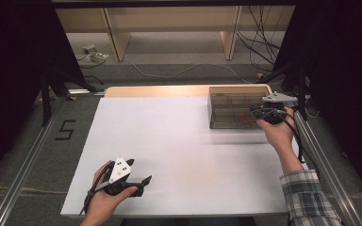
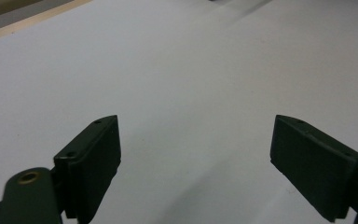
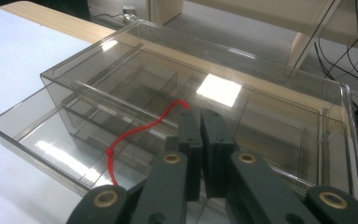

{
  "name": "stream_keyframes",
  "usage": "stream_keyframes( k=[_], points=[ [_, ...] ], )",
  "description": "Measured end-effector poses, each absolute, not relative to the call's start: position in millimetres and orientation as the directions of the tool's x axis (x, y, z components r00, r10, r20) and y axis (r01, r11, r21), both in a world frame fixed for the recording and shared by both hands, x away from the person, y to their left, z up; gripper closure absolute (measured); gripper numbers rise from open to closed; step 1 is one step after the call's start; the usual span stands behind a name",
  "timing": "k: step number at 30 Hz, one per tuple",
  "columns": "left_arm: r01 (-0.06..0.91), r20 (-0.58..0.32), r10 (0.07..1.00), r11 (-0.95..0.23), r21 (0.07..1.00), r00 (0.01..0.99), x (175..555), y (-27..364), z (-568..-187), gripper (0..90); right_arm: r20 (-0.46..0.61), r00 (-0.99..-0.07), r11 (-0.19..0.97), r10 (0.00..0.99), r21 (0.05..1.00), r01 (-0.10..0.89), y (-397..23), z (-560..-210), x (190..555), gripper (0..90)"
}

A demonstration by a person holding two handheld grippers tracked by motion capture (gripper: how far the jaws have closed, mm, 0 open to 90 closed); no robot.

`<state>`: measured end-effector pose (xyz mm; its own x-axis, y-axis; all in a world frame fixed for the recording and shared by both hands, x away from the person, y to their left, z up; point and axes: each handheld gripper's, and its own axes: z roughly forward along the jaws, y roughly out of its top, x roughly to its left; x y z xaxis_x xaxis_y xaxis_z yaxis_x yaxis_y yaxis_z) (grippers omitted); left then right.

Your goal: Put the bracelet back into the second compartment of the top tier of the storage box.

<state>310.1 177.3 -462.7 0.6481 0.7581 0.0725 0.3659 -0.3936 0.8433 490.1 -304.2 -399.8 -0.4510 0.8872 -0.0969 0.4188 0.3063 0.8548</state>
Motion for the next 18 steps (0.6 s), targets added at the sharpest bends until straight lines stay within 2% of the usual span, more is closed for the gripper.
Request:
stream_keyframes(
  k=[18],
  points=[
    [0.368, 0.072, 0.759, -0.394, 0.842, 0.648, 310.2, 177.3, -463.0, 16.1, -0.093, -0.471, 0.316, 0.877, 0.850, 0.422, -305.3, -405.6, 487.2, 88.0]
  ],
)
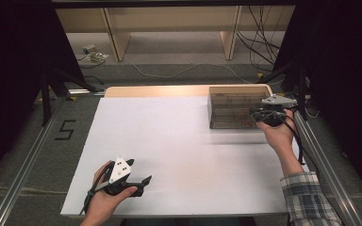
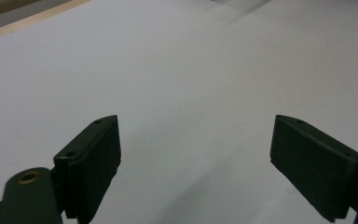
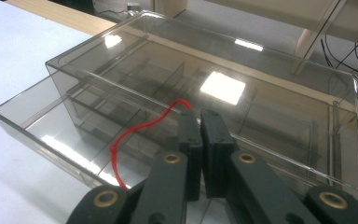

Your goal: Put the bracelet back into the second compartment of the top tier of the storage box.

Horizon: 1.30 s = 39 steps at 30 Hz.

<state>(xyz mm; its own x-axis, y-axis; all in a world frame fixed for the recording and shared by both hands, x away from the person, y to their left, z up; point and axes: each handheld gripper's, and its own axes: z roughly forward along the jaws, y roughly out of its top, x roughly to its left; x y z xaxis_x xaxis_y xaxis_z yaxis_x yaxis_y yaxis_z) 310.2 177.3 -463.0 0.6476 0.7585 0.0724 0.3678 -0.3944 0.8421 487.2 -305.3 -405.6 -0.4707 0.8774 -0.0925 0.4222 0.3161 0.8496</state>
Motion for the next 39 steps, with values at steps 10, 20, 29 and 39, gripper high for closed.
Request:
stream_keyframes(
  k=[10, 20, 29, 39],
  points=[
    [0.367, 0.073, 0.758, -0.395, 0.842, 0.648, 310.1, 177.0, -463.0, 16.1, -0.094, -0.485, 0.328, 0.869, 0.843, 0.425, -304.2, -404.5, 484.4, 88.0],
    [0.368, 0.072, 0.758, -0.395, 0.842, 0.648, 310.0, 176.8, -463.2, 16.1, -0.093, -0.504, 0.351, 0.859, 0.822, 0.448, -302.9, -406.4, 483.8, 88.0],
    [0.367, 0.072, 0.756, -0.397, 0.841, 0.651, 309.9, 176.4, -463.2, 16.1, -0.093, -0.510, 0.365, 0.855, 0.806, 0.465, -302.0, -408.1, 484.2, 87.8],
    [0.369, 0.071, 0.755, -0.397, 0.840, 0.652, 310.0, 176.3, -463.7, 16.1, -0.100, -0.497, 0.365, 0.862, 0.802, 0.472, -300.8, -407.9, 483.8, 79.5]
  ],
)
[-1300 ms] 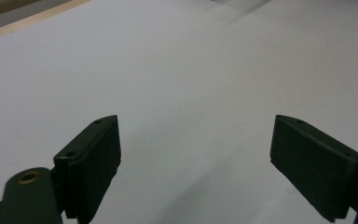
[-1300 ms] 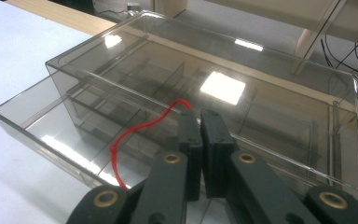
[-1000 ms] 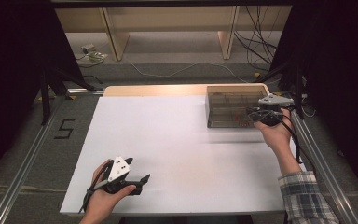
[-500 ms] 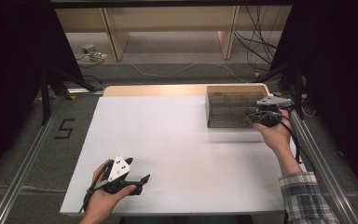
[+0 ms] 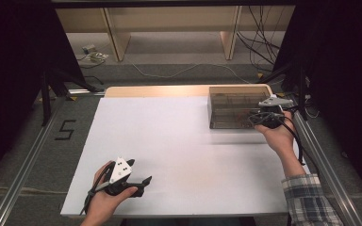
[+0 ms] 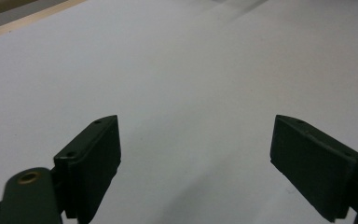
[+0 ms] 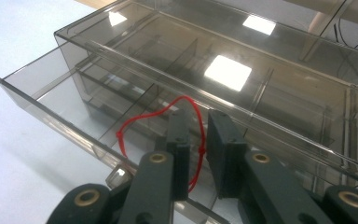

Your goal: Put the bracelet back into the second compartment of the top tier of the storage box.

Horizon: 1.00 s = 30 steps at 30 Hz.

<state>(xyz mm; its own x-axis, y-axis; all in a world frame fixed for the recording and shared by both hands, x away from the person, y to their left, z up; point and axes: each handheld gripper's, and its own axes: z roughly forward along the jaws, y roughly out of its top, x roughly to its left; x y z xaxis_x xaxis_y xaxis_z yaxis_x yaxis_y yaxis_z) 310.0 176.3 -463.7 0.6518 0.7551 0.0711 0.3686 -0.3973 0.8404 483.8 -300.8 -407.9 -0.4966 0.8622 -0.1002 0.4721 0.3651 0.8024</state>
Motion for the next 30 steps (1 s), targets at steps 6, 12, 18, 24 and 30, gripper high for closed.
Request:
stream_keyframes(
  k=[6, 12, 18, 24, 30],
  points=[
    [0.368, 0.071, 0.755, -0.397, 0.841, 0.652, 310, 176, -464, 16.1, -0.092, -0.506, 0.371, 0.857, 0.793, 0.483, -301, -410, 484, 82.7],
    [0.368, 0.071, 0.754, -0.398, 0.841, 0.653, 310, 176, -464, 16.1, -0.081, -0.503, 0.373, 0.861, 0.773, 0.513, -301, -413, 487, 86.5],
    [0.367, 0.071, 0.754, -0.398, 0.841, 0.653, 310, 176, -464, 16.1, -0.080, -0.473, 0.359, 0.877, 0.764, 0.536, -302, -413, 491, 82.7],
    [0.367, 0.071, 0.753, -0.399, 0.840, 0.655, 310, 176, -464, 16.1, -0.089, -0.468, 0.352, 0.879, 0.783, 0.513, -301, -410, 487, 78.7],
    [0.368, 0.069, 0.753, -0.397, 0.840, 0.654, 310, 176, -464, 16.1, -0.078, -0.481, 0.339, 0.873, 0.808, 0.483, -299, -403, 480, 72.1]
  ],
)
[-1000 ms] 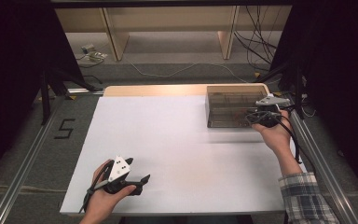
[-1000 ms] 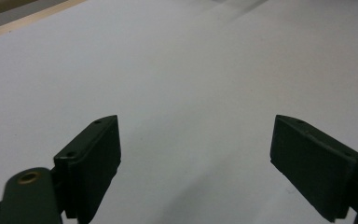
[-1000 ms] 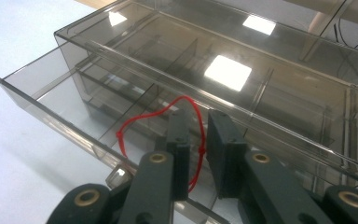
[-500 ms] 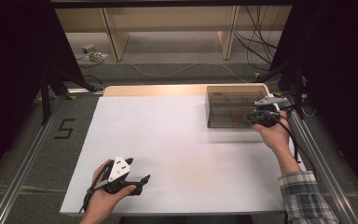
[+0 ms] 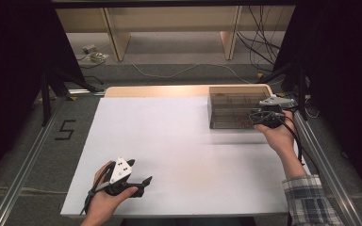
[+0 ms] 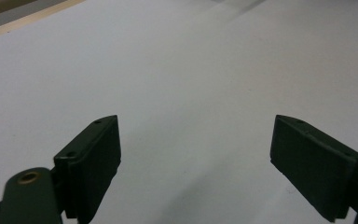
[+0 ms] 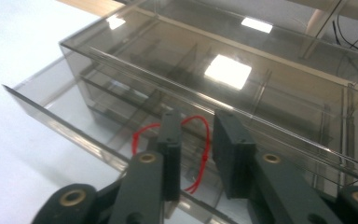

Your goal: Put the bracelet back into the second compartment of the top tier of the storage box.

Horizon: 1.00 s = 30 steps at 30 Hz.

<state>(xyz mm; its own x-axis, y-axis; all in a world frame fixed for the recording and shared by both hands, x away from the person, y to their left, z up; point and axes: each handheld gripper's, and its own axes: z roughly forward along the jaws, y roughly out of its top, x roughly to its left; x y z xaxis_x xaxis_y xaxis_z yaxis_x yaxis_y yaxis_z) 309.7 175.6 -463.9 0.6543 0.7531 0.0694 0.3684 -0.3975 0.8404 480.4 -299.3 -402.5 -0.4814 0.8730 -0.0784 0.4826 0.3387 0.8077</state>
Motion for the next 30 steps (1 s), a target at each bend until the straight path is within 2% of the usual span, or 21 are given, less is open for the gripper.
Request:
stream_keyframes(
  k=[12, 14, 22, 30],
  points=[
    [0.369, 0.070, 0.753, -0.398, 0.840, 0.654, 310, 175, -464, 16.1, -0.023, -0.505, 0.307, 0.863, 0.818, 0.487, -298, -393, 460, 52.4],
    [0.371, 0.067, 0.753, -0.398, 0.839, 0.654, 310, 175, -465, 16.1, -0.014, -0.516, 0.303, 0.857, 0.822, 0.482, -298, -391, 454, 46.4],
    [0.374, 0.064, 0.753, -0.397, 0.838, 0.655, 310, 174, -465, 16.1, 0.002, -0.524, 0.289, 0.852, 0.833, 0.472, -298, -396, 439, 37.1],
    [0.376, 0.061, 0.754, -0.395, 0.838, 0.654, 310, 174, -466, 16.1, 0.001, -0.543, 0.299, 0.839, 0.835, 0.463, -297, -396, 427, 32.9]
  ],
)
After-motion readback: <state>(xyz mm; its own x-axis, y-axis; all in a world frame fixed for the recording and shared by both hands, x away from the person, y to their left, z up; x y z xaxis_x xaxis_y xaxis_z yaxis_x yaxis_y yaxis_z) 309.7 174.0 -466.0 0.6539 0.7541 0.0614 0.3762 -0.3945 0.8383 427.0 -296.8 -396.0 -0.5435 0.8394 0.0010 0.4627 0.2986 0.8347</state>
